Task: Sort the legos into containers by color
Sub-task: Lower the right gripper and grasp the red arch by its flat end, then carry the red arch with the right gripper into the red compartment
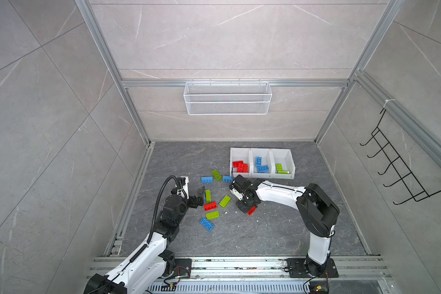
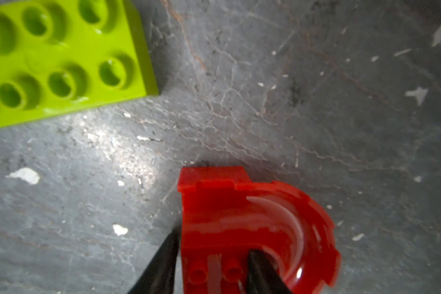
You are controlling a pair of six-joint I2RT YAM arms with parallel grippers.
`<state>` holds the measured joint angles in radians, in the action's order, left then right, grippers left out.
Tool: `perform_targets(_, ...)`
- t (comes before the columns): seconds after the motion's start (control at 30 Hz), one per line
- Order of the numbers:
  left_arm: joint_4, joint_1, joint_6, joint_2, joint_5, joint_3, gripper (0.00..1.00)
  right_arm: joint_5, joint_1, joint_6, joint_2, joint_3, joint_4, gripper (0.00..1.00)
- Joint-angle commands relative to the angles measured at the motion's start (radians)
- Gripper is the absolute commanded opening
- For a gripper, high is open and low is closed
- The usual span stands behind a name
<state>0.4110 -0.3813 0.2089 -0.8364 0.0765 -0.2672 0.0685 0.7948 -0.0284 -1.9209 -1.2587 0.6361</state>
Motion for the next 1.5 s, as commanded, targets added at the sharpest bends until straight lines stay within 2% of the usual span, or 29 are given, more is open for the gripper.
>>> perform_targets(0.0,0.025,0.004,0.000,0.009,0.005,-0.026,1.00,0.029,0.006,-0.014,-0.023,-0.014,0.013,0.35)
perform_targets(0.27,0.024,0.004,0.003,0.008,0.003,-0.027,1.00,-0.039,-0.010,-0.062,0.110,-0.012,-0.006,0.22)
perform_targets(0.4,0.025,0.003,0.008,0.014,0.002,-0.025,1.00,-0.133,-0.078,-0.071,0.188,-0.066,0.010,0.20)
perform_targets(0.53,0.038,0.004,0.018,0.007,-0.008,-0.020,1.00,-0.218,-0.167,-0.084,0.204,-0.159,0.000,0.20)
perform_targets(0.77,0.046,0.003,0.022,-0.009,-0.031,-0.025,1.00,-0.250,-0.264,-0.077,0.032,-0.435,0.005,0.18)
perform_targets(1.07,0.053,0.004,0.021,-0.018,-0.027,-0.024,1.00,-0.216,-0.304,-0.097,-0.258,-0.770,0.085,0.18)
perform_targets(1.2,0.052,0.004,0.021,-0.023,-0.027,-0.025,1.00,-0.214,-0.308,-0.123,-0.334,-0.843,0.096,0.18)
perform_targets(1.47,0.054,0.004,0.023,-0.020,-0.029,-0.025,1.00,-0.231,-0.322,-0.169,-0.392,-0.833,0.043,0.18)
